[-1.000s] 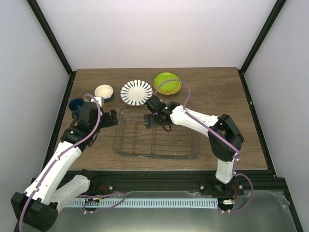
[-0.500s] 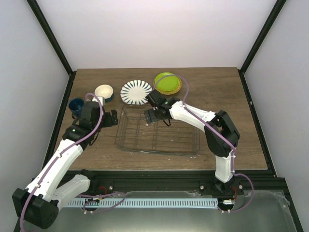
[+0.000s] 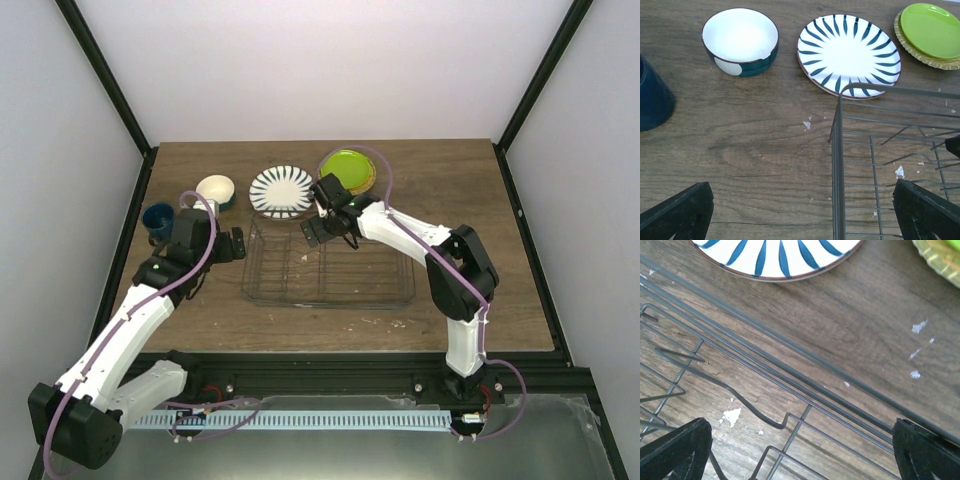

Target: Load the mixed dishes into the dish rack

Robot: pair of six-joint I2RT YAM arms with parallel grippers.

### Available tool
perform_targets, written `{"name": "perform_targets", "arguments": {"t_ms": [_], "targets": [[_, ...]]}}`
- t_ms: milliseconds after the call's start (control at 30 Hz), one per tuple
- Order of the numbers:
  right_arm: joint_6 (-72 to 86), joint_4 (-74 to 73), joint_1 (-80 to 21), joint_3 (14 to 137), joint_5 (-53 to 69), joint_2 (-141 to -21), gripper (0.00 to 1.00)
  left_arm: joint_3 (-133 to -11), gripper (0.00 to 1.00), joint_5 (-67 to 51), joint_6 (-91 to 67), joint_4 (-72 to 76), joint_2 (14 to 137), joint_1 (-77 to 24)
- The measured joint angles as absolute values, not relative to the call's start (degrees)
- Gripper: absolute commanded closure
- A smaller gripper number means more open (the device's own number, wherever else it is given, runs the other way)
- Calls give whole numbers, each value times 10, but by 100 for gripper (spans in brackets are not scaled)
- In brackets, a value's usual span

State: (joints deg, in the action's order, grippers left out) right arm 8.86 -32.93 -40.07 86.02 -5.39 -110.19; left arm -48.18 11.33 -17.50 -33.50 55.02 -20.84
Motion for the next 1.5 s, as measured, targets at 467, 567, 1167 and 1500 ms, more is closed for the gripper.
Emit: {"name": "perform_targets", "arguments": {"t_ms": [467,567,1167,1500], "targets": [[35,-325,-393,926,-38,-1158,0,-482,0,116,-175,-335,554,-208],[35,-325,-387,943,-39,-1171,0,-482,0,117,-175,-335,556,-208],[62,-334,-364,994,-53,-1203,0,-482,0,126,-175,-327,574,-208],[87,-350,-363,885,-60,-1069,0,-493,0,166,-182,-317,706,-207]]}}
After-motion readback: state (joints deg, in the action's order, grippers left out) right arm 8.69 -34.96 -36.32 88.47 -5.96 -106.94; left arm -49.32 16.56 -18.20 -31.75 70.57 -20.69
